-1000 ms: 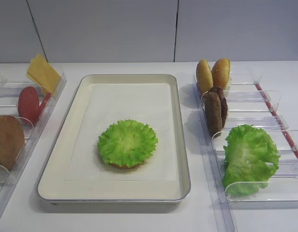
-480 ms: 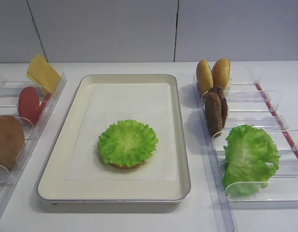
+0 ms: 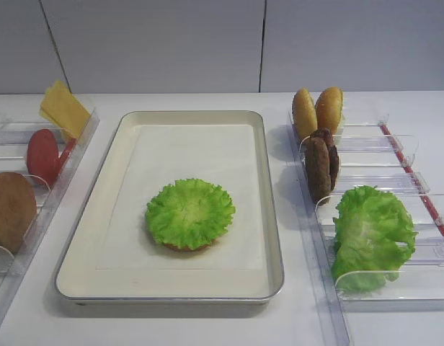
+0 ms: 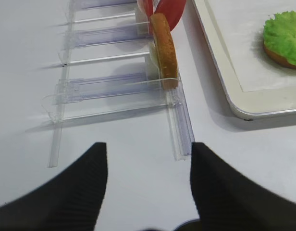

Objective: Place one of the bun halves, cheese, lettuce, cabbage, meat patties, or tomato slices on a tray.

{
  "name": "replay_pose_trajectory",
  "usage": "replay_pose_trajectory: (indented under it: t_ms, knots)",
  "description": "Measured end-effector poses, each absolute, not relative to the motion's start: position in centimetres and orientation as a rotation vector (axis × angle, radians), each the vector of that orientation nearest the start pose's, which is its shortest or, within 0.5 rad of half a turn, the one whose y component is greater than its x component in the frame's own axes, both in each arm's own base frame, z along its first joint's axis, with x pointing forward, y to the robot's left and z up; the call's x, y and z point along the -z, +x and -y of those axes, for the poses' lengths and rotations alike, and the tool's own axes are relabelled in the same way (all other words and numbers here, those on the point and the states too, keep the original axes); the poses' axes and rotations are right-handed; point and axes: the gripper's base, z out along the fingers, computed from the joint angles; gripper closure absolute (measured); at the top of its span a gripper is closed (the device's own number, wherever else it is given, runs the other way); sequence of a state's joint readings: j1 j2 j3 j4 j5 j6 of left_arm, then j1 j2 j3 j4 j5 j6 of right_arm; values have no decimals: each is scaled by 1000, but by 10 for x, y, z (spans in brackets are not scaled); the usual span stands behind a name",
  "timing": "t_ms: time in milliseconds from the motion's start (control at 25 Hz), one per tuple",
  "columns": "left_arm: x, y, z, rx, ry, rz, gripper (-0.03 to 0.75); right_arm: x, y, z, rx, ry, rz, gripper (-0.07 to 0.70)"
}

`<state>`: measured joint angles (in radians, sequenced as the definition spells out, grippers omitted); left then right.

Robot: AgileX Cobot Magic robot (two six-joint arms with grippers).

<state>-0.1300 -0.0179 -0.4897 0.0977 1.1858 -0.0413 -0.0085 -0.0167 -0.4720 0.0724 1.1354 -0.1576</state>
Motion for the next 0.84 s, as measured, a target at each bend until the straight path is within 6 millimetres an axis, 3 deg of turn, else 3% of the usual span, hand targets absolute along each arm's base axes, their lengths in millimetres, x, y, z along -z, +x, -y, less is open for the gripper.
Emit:
replay_pose_trajectory:
  t_ms: [840]
  knots:
    - [-265, -11, -10, -20, 83, -2156, 358, -264, -8, -6, 9, -162, -2122, 265]
